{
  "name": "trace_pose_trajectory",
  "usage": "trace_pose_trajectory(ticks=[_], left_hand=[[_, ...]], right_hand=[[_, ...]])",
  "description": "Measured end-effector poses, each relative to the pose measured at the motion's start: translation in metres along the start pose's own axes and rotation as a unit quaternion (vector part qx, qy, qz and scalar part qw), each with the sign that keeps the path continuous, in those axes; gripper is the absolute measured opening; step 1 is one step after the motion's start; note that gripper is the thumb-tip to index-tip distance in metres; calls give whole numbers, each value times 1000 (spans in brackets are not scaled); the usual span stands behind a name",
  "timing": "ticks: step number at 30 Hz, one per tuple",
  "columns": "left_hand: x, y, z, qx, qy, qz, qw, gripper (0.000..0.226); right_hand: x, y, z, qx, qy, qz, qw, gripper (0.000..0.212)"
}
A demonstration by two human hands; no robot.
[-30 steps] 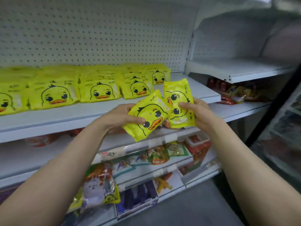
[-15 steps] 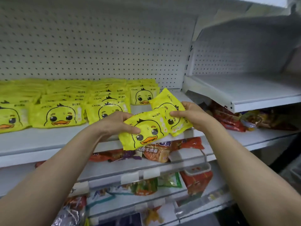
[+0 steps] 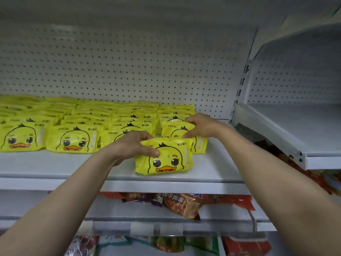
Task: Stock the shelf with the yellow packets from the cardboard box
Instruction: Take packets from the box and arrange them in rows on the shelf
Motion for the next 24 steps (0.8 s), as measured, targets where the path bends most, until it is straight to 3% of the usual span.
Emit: trace_pose_trajectory(ticks=[7, 10, 15, 18, 19, 21, 23, 24], left_hand=[[5, -10, 1, -1, 26, -12, 1000, 35], [7, -14, 4, -1, 23, -21, 1000, 42], [2, -7, -1, -23, 24, -22, 999, 32], [-1, -6, -5, -40, 21, -38, 998, 32], [-1, -6, -6, -44, 20, -47, 998, 32], [0, -6, -8, -48, 18, -63, 997, 34], [3, -5, -12, -44, 26, -77, 996, 39], [3, -5, -15, -39, 30, -80, 996, 41]], right_hand=[[23, 4, 8, -83, -5, -47, 995, 77], [26, 7, 8, -119, -12, -97, 988, 68], [19, 11, 9, -154, -4, -165, 974, 62], [3, 5, 23, -50, -27, -218, 974, 54], [-5, 2, 31, 20, -51, -209, 976, 48], [-24, 2, 51, 114, -86, -104, 984, 37], [-44, 9, 67, 63, -94, 16, 993, 48], [-51, 13, 69, 5, -96, 39, 995, 59]])
Point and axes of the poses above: each hand's wrist, its own x-axis towards the middle knuckle, its own y-axis out of the palm, z = x × y, the point moved 3 cm from there along x, towards the middle knuckle, and after that the axes turned 3 degrees about x, right-handed, at the moved point
